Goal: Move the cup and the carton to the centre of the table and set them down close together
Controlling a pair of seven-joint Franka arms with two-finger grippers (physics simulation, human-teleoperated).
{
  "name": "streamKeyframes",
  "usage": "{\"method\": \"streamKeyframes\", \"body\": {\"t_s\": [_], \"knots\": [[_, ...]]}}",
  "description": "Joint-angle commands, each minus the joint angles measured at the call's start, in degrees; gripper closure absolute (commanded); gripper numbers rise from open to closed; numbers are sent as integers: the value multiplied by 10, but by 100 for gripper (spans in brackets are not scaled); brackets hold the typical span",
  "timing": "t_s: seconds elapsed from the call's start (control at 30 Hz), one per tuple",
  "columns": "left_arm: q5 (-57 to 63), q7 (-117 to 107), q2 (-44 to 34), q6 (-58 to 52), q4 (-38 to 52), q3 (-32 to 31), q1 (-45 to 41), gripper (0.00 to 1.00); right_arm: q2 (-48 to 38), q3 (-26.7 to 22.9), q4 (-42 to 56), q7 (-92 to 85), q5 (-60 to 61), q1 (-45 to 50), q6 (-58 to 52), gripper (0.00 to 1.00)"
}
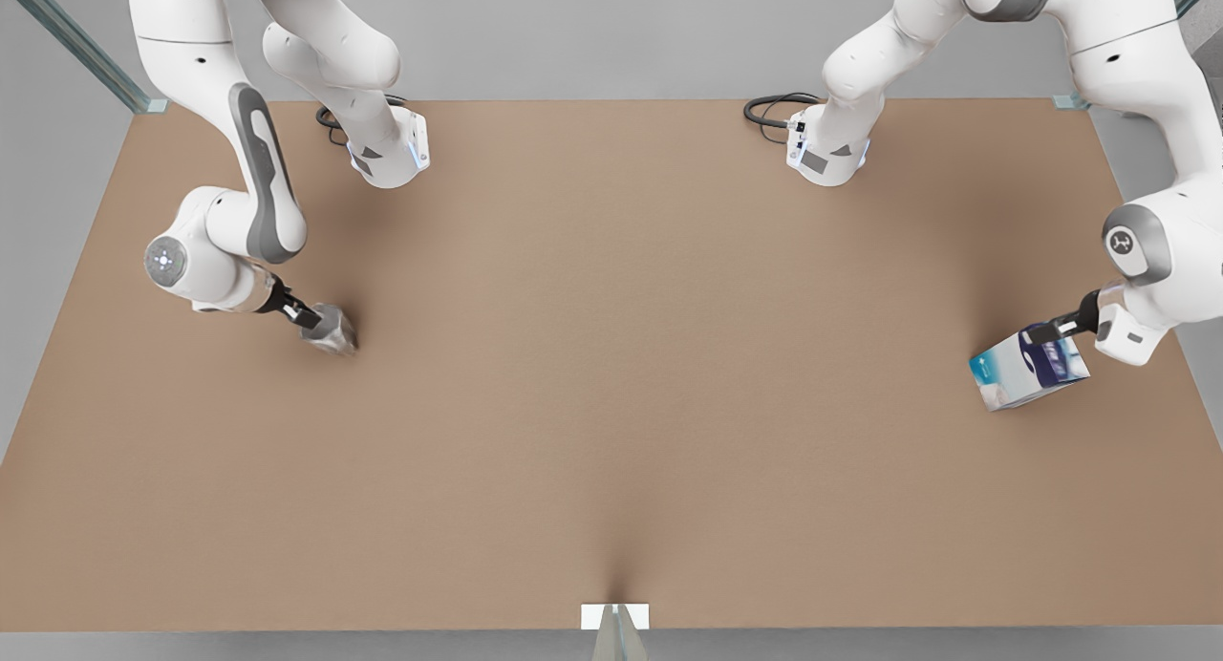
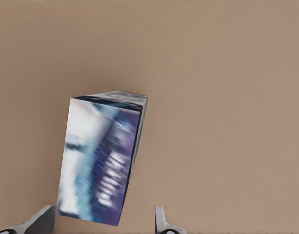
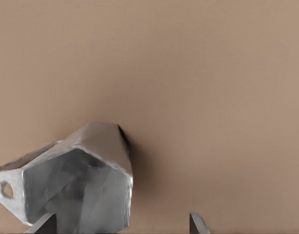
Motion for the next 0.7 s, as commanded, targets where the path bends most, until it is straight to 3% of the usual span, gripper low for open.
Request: {"method": "streamKeyframes", "body": {"t_s": [0.0, 0.6, 0.63, 0.67], "knots": [[16, 1, 4, 1, 0, 0, 1, 1, 0, 0, -1, 0, 1, 1, 0, 0], [37, -3, 59, 93, -30, -1, 0, 1, 67, 0, 4, -12, 29, 1, 43, 0], [38, -2, 55, 89, -28, -1, 0, 1, 67, 0, 4, -13, 29, 0, 42, 17], [38, 1, 53, 88, -26, -2, -1, 1, 69, 0, 4, -31, 36, -1, 42, 42]]}}
